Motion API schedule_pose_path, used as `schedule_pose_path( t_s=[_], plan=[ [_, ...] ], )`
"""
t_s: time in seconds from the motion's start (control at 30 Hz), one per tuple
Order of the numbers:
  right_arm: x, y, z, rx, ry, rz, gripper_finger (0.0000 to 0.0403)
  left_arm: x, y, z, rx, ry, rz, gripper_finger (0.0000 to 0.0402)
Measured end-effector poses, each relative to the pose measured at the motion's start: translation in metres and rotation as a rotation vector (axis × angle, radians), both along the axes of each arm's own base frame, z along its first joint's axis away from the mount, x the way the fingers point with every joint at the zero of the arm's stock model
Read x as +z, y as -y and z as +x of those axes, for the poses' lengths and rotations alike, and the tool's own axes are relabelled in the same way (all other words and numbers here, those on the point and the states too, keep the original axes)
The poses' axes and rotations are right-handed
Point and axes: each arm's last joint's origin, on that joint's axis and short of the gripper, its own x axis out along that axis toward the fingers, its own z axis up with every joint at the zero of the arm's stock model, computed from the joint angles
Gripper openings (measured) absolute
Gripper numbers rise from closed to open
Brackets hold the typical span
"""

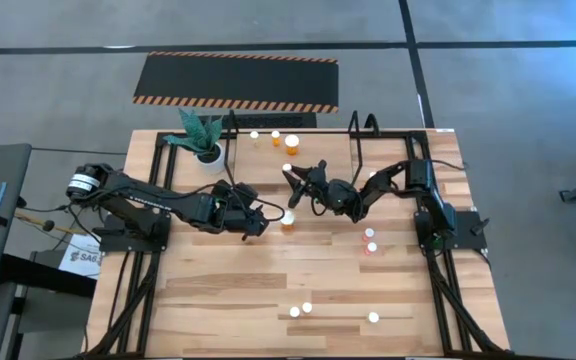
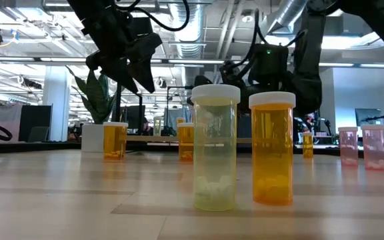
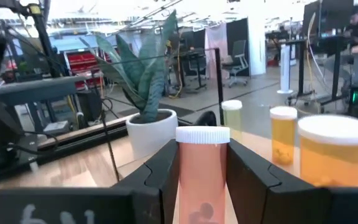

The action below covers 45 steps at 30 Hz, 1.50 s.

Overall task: Pick and place medicine bottles onto shelf by color
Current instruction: Put the bottom left pink pill bottle on the shelf

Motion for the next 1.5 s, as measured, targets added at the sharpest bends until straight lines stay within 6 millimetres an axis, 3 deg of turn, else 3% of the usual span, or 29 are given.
schedule_pose_path(
  t_s=[0.3,0.77,1.17,1.5],
  plan=[
    [0.003,0.001,0.005,-0.021,-0.084,-0.126,0.0132,-0.001,0.0,-0.001,-0.017,-0.034,0.025,0.0258],
    [0.002,0.002,0.004,-0.03,-0.106,-0.149,0.0123,0.0,-0.001,-0.001,-0.011,-0.028,0.028,0.0258],
    [-0.013,0.004,-0.024,-0.072,-0.163,-0.145,0.0123,0.0,0.0,-0.001,-0.009,-0.027,0.028,0.0258],
    [-0.005,0.002,-0.01,-0.066,-0.12,-0.169,0.0123,0.0,-0.001,-0.001,-0.008,-0.024,0.029,0.0258]
  ],
)
